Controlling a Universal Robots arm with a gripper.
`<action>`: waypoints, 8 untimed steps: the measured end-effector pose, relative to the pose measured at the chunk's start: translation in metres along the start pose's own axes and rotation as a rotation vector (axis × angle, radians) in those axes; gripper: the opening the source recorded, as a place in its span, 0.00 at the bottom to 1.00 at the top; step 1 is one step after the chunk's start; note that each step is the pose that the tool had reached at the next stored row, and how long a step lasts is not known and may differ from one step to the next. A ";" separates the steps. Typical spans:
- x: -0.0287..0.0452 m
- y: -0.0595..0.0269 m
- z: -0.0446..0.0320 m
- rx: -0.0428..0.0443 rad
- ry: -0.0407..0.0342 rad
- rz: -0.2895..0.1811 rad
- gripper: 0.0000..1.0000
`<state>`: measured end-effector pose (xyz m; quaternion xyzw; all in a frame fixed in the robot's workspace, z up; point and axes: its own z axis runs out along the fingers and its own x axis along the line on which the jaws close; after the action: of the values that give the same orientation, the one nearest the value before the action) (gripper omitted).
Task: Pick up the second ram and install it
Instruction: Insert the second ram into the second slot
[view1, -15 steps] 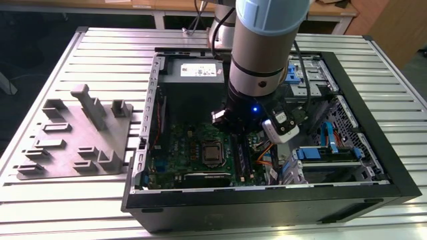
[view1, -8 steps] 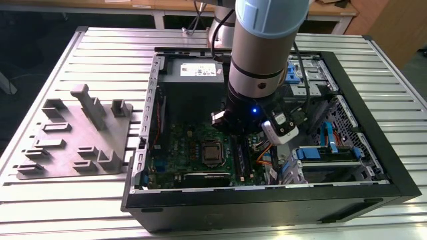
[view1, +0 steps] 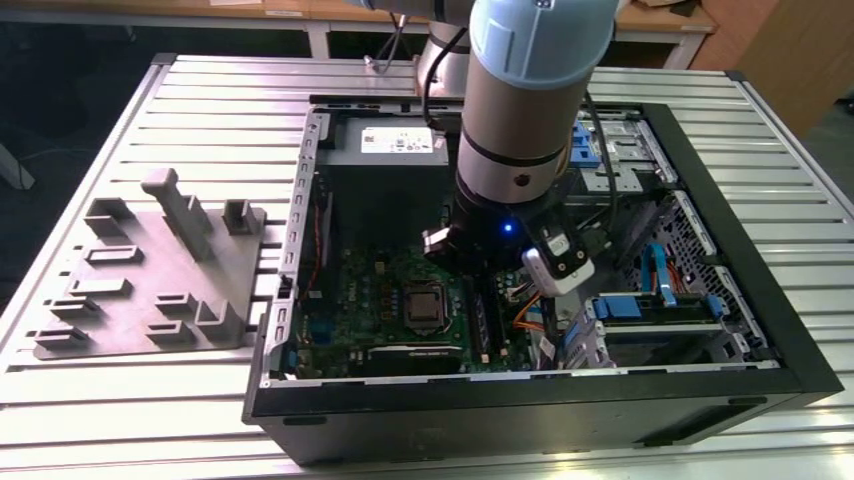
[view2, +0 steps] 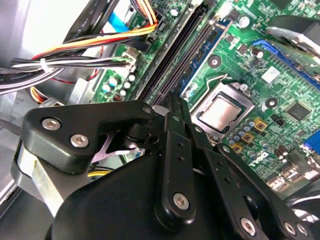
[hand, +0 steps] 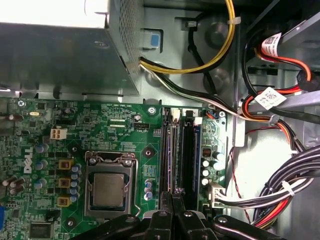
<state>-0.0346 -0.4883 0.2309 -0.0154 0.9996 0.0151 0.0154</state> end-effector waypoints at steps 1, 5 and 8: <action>0.0000 0.0000 0.0002 -0.0003 0.0000 0.000 0.11; 0.0000 0.0000 0.0004 -0.0127 -0.0005 0.000 0.11; 0.0000 -0.0004 0.0004 -0.0179 -0.0008 0.001 0.11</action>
<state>-0.0346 -0.4886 0.2304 -0.0152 0.9995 0.0241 0.0156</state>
